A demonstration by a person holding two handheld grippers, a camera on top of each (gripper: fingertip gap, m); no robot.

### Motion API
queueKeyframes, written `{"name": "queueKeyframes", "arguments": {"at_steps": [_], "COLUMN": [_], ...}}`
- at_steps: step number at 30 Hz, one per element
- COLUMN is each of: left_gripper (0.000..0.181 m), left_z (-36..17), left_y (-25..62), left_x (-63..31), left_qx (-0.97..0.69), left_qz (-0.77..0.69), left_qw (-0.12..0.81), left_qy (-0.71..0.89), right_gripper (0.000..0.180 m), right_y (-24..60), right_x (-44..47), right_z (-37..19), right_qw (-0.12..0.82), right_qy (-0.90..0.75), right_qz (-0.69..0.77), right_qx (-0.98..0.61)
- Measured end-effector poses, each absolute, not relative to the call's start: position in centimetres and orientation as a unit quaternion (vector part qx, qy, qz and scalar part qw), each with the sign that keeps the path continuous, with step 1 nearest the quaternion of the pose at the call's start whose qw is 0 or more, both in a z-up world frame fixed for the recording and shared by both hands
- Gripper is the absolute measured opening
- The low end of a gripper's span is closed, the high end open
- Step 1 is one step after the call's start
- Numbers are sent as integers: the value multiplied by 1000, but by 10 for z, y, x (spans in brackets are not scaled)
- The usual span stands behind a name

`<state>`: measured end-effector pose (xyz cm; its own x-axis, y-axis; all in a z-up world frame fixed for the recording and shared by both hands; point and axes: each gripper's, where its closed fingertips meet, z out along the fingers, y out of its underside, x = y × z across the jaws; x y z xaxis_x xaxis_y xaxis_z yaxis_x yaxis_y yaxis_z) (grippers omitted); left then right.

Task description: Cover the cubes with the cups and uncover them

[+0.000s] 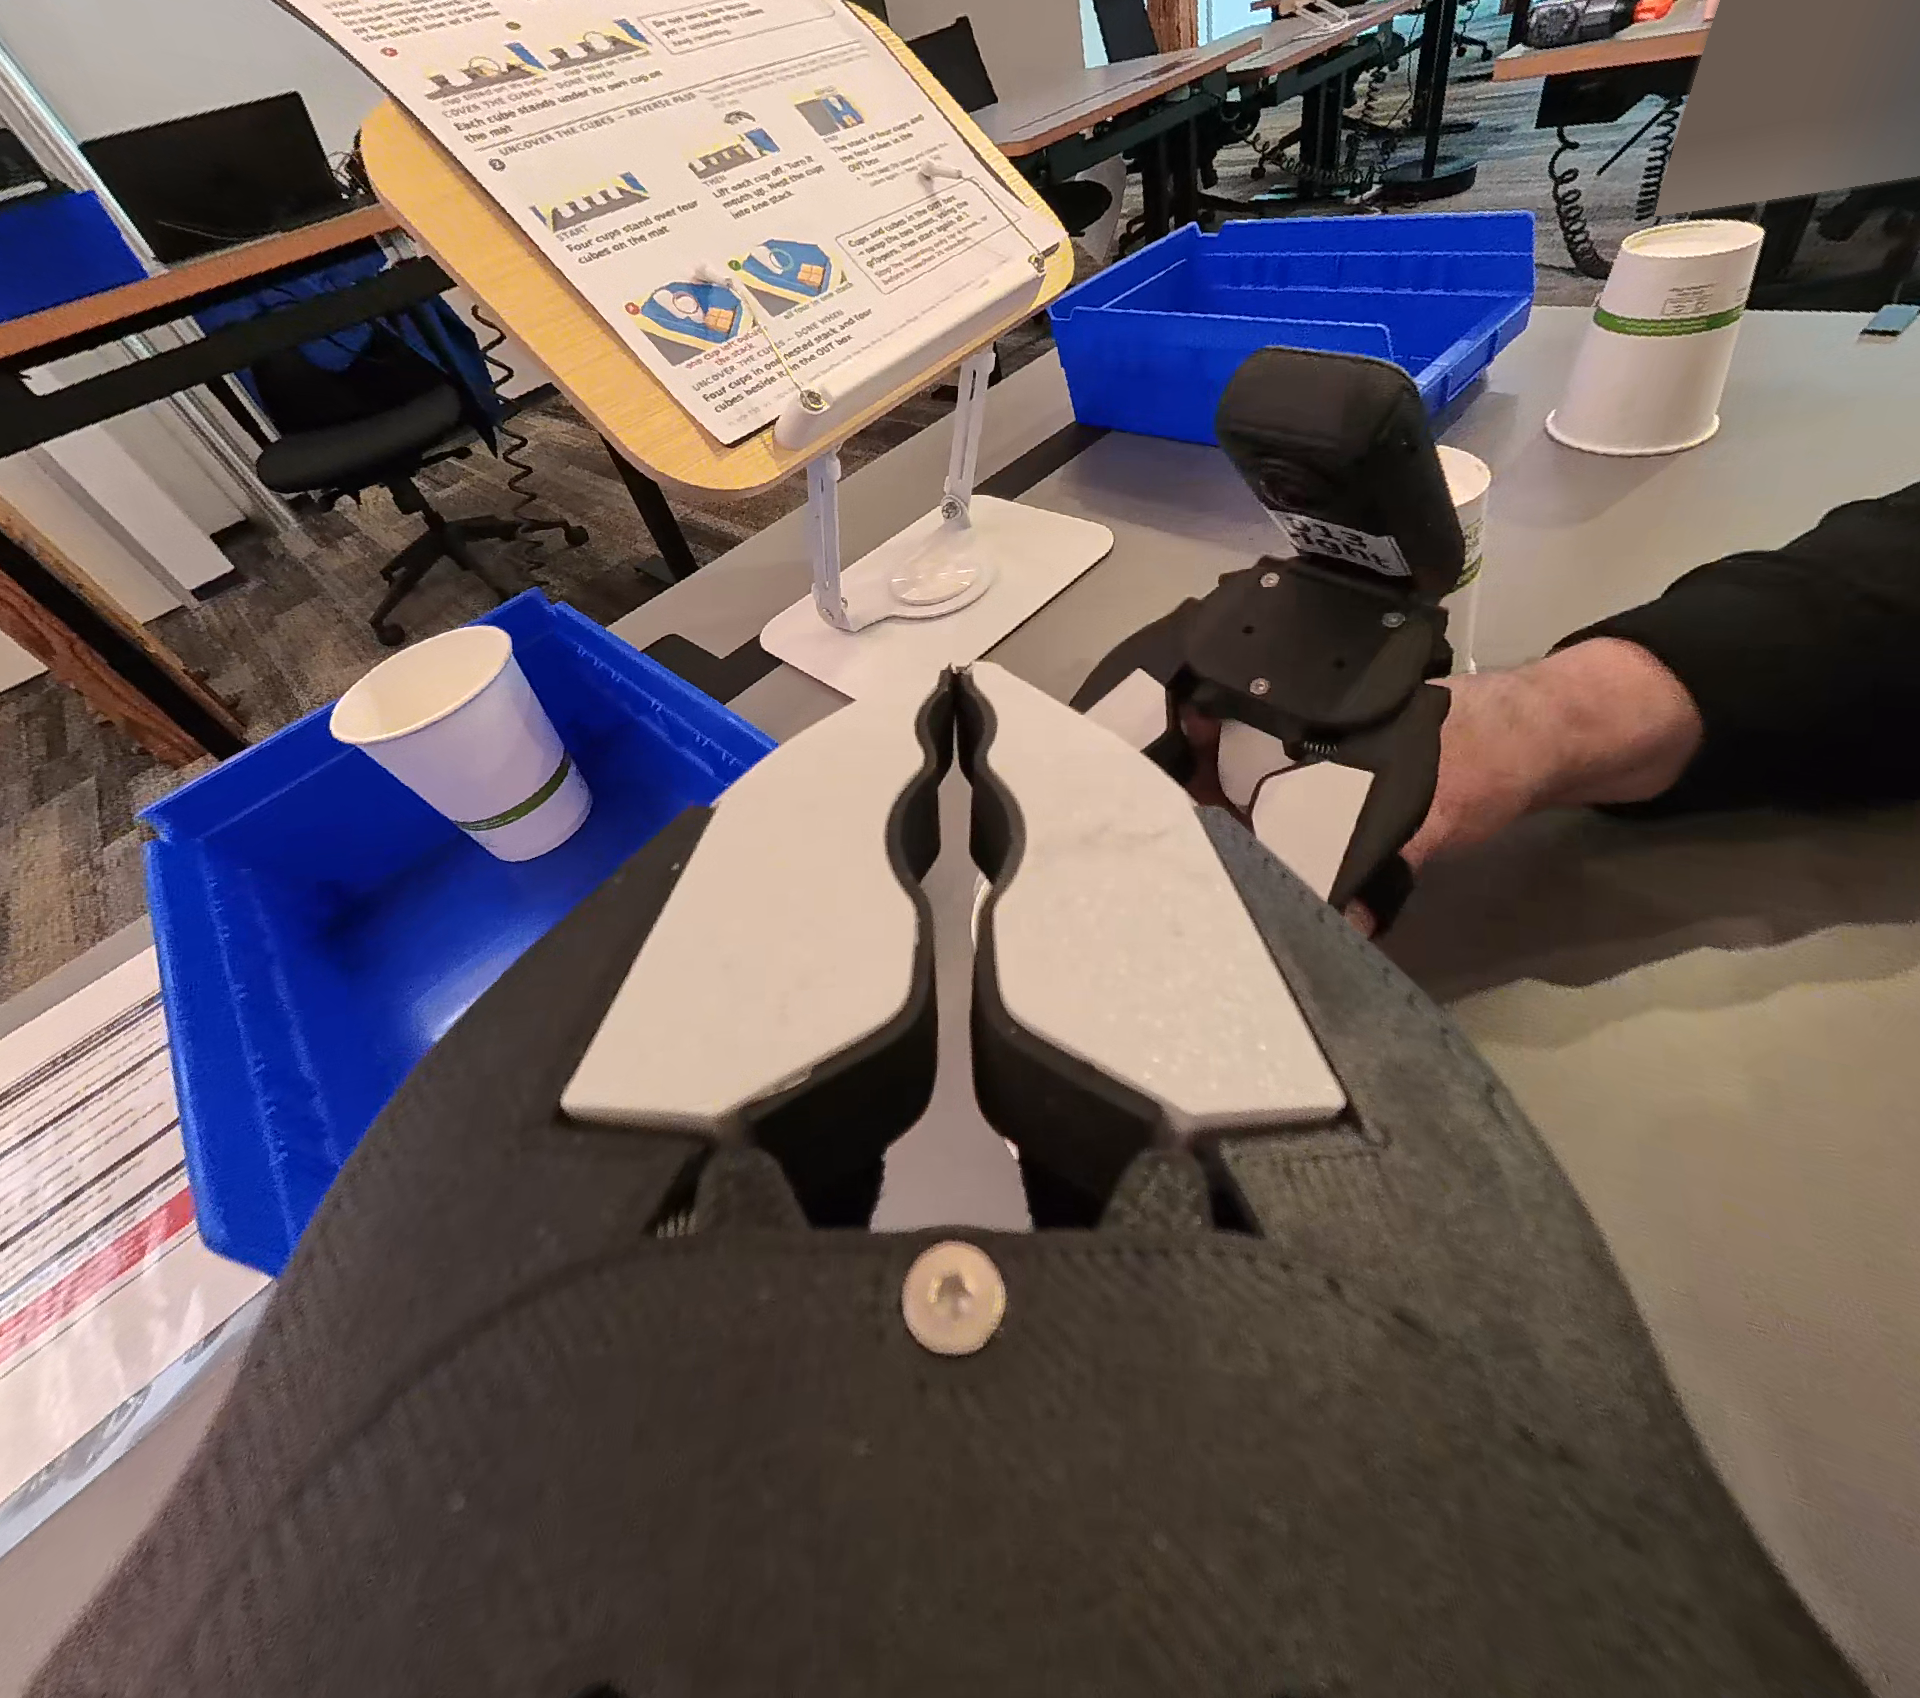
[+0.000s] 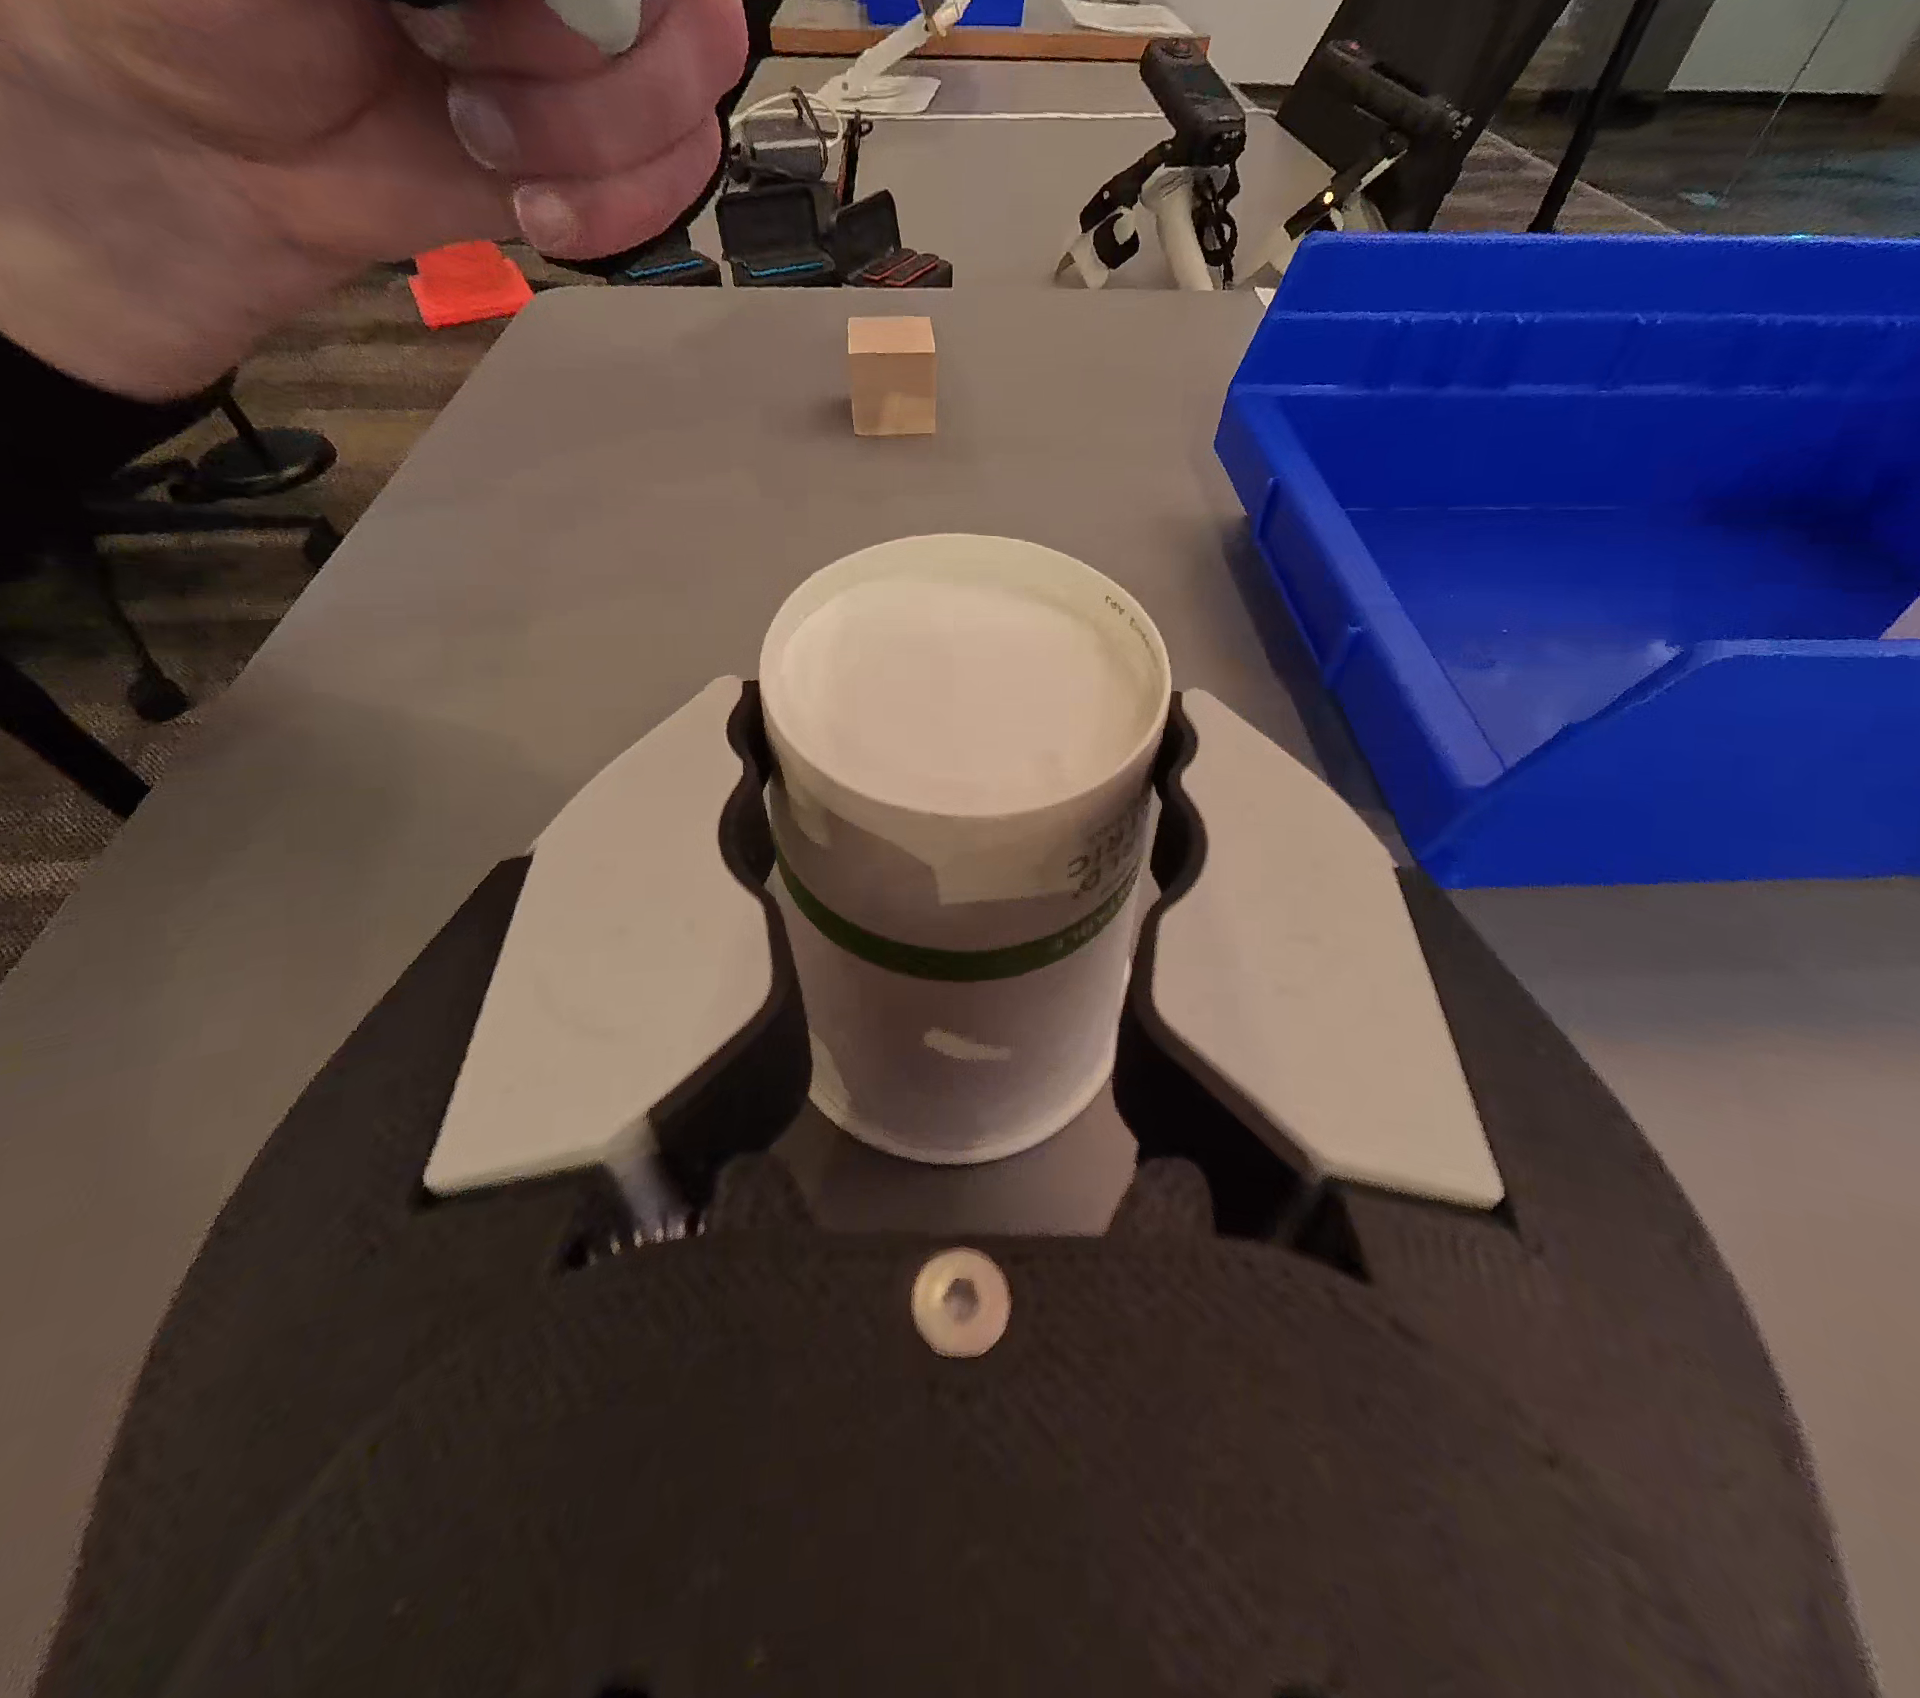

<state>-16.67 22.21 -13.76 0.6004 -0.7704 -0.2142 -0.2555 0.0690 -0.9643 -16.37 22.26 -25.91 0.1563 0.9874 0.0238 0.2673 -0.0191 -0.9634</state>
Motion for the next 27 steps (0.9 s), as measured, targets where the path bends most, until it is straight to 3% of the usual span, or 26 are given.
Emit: {"name": "queueKeyframes", "arguments": {"at_steps": [4, 5, 8, 20, 27], "left_gripper": [0, 0, 0, 42, 43], "left_z": [-138, -138, -137, -137, -184], "left_y": [223, 224, 228, 348, 451], "left_x": [-169, -170, -174, -153, -159], "left_qx": [-652, -652, -657, -675, -692], "left_qz": [-205, -204, -180, 5, 72], "left_qw": [616, 616, 617, 533, 458], "left_qy": [392, 392, 393, 511, 553], "right_gripper": [76, 92, 100, 78, 72], "right_y": [223, 224, 219, 176, 169], "right_x": [-162, -160, -150, -120, -117], "right_z": [-259, -255, -240, -257, -255], "right_qw": [462, 470, 488, 504, 511], "right_qy": [-524, -514, -492, -495, -502], "right_qz": [382, 382, 398, 393, 400], "right_qx": [-605, -607, -601, -589, -571]}}
